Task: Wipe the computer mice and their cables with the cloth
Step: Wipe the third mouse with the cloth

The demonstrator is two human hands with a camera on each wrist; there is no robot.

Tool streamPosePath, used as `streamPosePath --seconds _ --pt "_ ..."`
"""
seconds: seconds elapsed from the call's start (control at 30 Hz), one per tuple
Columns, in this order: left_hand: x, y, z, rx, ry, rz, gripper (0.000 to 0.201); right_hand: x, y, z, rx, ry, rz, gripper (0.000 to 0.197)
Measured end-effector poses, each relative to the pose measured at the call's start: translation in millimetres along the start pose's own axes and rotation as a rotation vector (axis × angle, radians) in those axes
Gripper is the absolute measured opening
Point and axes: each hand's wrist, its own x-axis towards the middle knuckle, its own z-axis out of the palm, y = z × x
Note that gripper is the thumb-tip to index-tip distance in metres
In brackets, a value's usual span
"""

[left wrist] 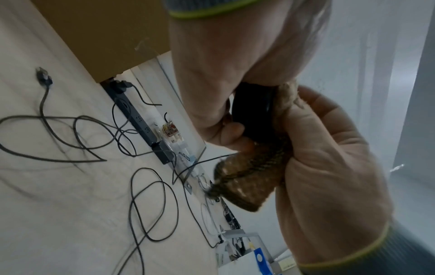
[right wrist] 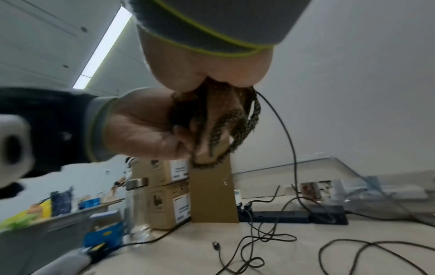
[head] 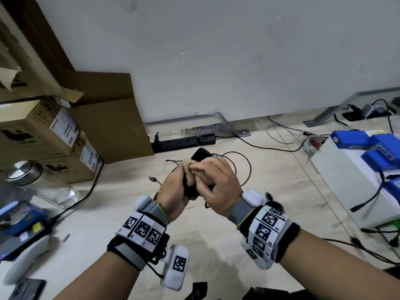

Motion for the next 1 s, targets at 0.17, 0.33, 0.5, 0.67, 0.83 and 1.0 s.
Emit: streamPosePath --seconds 0.17,0.33,0.5,0.67,0.83,1.0 --pt "1 -8 -5 0.04 0.028 -0.061 0.039 21 12 -2 0.076 0.144 0.323 0.022" --pt "4 -11 -5 -0.061 0.061 -0.072 0.044 15 9 -4 0.054 0.064 0.311 0.018" --pt "8 -13 -15 0.016 0.081 -0.128 0.047 15 20 -11 0.009 0.017 0.376 0.016" --pt "8 -9 -12 0.028 0.067 -0.158 0.046 21 33 -16 0.087 0.201 0.574 0.012" --pt "7 -7 -9 0.085 0.054 -0.078 0.043 10 14 -8 0.026 0.129 0.309 0.021" --pt "7 -8 -13 0.142 0.066 -0.08 0.044 21 30 -13 0.044 0.092 0.422 0.012"
